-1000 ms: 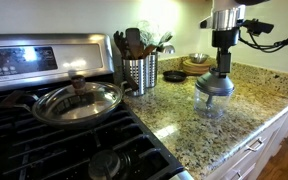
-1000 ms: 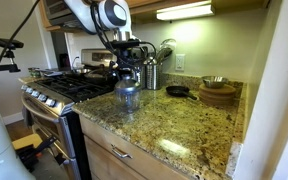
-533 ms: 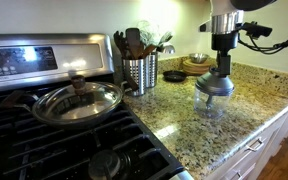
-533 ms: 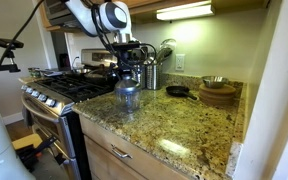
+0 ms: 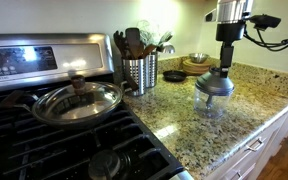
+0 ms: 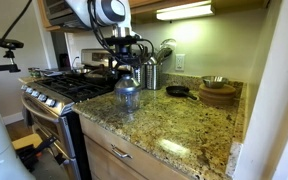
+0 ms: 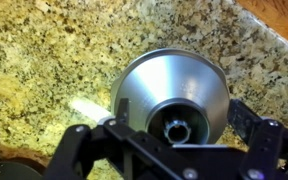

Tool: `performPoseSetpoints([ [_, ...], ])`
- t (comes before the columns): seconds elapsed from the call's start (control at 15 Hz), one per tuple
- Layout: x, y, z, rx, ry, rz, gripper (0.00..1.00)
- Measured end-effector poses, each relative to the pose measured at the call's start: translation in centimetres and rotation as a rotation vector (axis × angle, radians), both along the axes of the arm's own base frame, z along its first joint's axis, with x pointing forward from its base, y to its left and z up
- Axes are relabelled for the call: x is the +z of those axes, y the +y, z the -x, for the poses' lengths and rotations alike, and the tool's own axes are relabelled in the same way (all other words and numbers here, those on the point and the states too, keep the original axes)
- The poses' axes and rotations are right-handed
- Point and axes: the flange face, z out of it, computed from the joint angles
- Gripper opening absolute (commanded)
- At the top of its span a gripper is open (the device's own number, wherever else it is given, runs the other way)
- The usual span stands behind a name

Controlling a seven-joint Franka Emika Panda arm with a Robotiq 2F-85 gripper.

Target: Put the blade in the clear bowl and then cover the bowl with the grey lid

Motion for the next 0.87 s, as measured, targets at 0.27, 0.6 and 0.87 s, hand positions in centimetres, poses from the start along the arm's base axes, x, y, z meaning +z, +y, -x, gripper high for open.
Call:
performPoseSetpoints([
  [0.27, 2.8, -0.4, 1.0, -0.046, -0.059, -0.014, 1.0],
  [0.6, 4.5, -1.2, 2.2, -0.105, -0.096, -0.025, 1.0],
  [0.87, 4.3, -1.6, 2.4, -0.119, -0.092, -0.025, 1.0],
])
